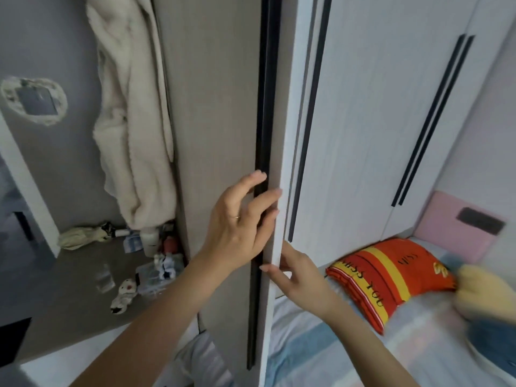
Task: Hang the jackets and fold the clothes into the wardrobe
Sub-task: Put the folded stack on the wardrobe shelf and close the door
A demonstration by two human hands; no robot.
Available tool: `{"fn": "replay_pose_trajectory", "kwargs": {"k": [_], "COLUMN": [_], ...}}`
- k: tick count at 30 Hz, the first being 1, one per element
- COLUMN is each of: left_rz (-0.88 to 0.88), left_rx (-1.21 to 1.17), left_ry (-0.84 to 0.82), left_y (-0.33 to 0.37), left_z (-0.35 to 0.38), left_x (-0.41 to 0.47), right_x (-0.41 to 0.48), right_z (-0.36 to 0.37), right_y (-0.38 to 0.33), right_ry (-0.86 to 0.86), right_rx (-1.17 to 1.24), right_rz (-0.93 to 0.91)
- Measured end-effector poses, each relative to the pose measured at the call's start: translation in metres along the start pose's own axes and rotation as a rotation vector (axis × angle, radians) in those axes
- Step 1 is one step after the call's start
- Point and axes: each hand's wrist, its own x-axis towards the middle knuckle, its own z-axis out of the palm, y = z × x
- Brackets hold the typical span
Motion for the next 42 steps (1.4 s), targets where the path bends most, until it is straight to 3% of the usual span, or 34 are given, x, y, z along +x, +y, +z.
{"fn": "replay_pose_trajectory", "kwargs": {"k": [3,8,12,14,18,28,42], "left_rz": [-0.057,-0.288,-0.232,-0.217,-0.266,-0.374,-0.405], "left_rx": [-0.017,0.154,0.201,0.219,0.299,0.615,0.763], "left_ry": [0.072,-0.117,-0.102,-0.11,-0.129,-0.24,-0.375], "left_y": [0.001,-0.013,-0.021,-0.035,-0.064,-0.157,-0.204], "left_z": [0.039,0.088,0.149,0.179,0.238,0.335,0.357], "left_x": [0.008,0.016,0.024,0.029,0.036,0.044,0.045], "right_x": [0.003,0.014,0.028,0.042,0.089,0.227,0.283], "right_z": [-0.022,-0.046,-0.06,-0.068,-0.085,-0.11,-0.099], "right_y": [0.024,0.067,0.095,0.11,0.14,0.224,0.257], "right_ry": [0.011,0.104,0.58,0.711,0.454,0.136,0.099], "right_rx": [-0.02,0.028,-0.058,-0.101,-0.341,-0.56,-0.511], "right_rz": [0.065,0.136,0.227,0.253,0.194,0.351,0.419]}}
